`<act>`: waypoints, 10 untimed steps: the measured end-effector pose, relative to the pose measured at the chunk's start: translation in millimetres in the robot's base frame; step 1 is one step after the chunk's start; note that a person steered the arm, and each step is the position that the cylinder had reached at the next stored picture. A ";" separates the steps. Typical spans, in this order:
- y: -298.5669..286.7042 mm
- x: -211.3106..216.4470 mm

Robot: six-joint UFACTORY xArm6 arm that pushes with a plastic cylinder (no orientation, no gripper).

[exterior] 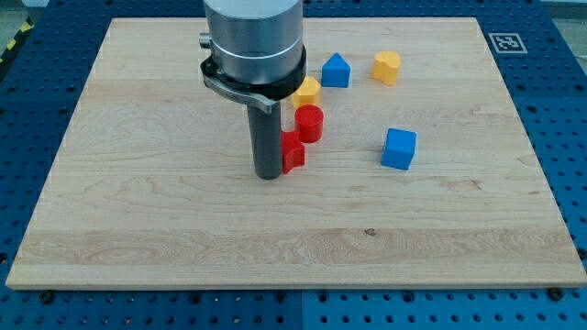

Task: Slide blue cube slightly towards left

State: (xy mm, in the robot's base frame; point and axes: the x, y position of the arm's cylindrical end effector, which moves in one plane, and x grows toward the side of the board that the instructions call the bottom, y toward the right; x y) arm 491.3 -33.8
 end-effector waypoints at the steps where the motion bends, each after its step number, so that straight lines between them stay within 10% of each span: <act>1: 5.1 -0.8; 3: 15.3 30.3; 6: 275.6 45.9; 10: 202.5 -46.1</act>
State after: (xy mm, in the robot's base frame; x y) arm 445.1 168.7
